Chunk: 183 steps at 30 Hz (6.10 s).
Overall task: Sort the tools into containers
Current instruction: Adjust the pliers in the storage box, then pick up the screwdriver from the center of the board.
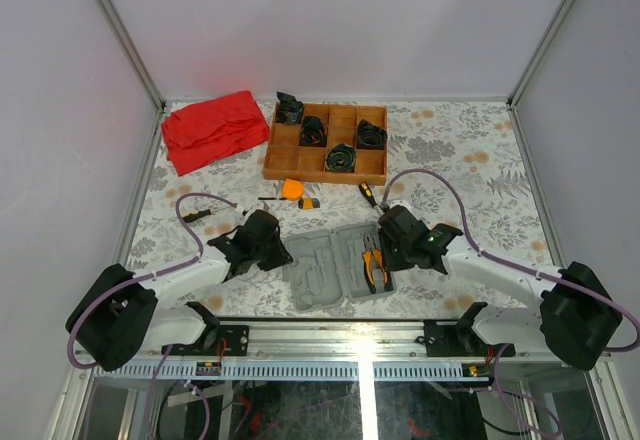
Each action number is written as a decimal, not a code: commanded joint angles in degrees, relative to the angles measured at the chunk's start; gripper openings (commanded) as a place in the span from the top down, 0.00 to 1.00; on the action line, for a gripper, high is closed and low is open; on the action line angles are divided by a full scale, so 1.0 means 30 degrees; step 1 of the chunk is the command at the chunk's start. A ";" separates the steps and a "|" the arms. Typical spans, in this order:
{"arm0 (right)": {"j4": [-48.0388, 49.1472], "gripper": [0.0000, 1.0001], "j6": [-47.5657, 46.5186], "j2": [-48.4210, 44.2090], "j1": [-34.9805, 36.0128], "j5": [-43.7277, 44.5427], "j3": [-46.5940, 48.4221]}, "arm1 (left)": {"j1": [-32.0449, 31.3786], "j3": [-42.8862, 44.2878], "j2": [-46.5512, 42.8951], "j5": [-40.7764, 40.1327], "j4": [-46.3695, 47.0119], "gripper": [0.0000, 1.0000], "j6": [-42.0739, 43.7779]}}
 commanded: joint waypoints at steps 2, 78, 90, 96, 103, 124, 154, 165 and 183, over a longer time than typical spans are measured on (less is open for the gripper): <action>0.0142 0.71 -0.0902 0.1089 -0.0041 0.0062 0.1553 | 0.0134 0.0124 0.0118 -0.0050 0.0195 0.95 -0.0155; -0.1599 0.79 0.0809 0.5653 0.2377 0.0910 0.4587 | 0.0108 0.0291 -0.0237 0.0303 0.0085 0.83 0.1060; -0.3138 0.94 0.0992 0.8495 0.2380 0.1545 0.3986 | 0.0109 0.0284 -0.0206 0.0272 0.0312 0.79 0.1109; -0.2667 0.90 -0.0261 0.7273 0.2157 0.0418 0.5100 | 0.0092 0.0390 0.0080 0.1688 0.1434 0.70 0.1915; -0.0273 0.60 -0.1941 0.3434 0.1507 -0.1133 0.6784 | 0.0088 0.1125 0.0756 0.2353 0.1553 0.65 0.2426; 0.0317 0.42 0.0616 -0.3868 -0.1862 0.5432 0.1730 | 0.0631 0.4615 -0.0708 -0.0789 -0.3975 0.44 0.3845; 0.4692 0.43 -0.7122 1.0868 -0.5680 -0.1007 1.0343 | 0.8500 0.7434 -0.4025 0.1750 -0.7426 0.43 0.7584; 0.3576 0.46 -0.8261 1.4654 -0.5689 -0.0540 1.3376 | 0.8507 0.7083 -0.3931 0.1951 -0.7251 0.44 0.7989; 0.3114 0.64 -0.8521 1.6001 -0.5693 0.0299 1.4609 | 0.8530 0.6897 -0.3754 0.2249 -0.6979 0.44 0.7813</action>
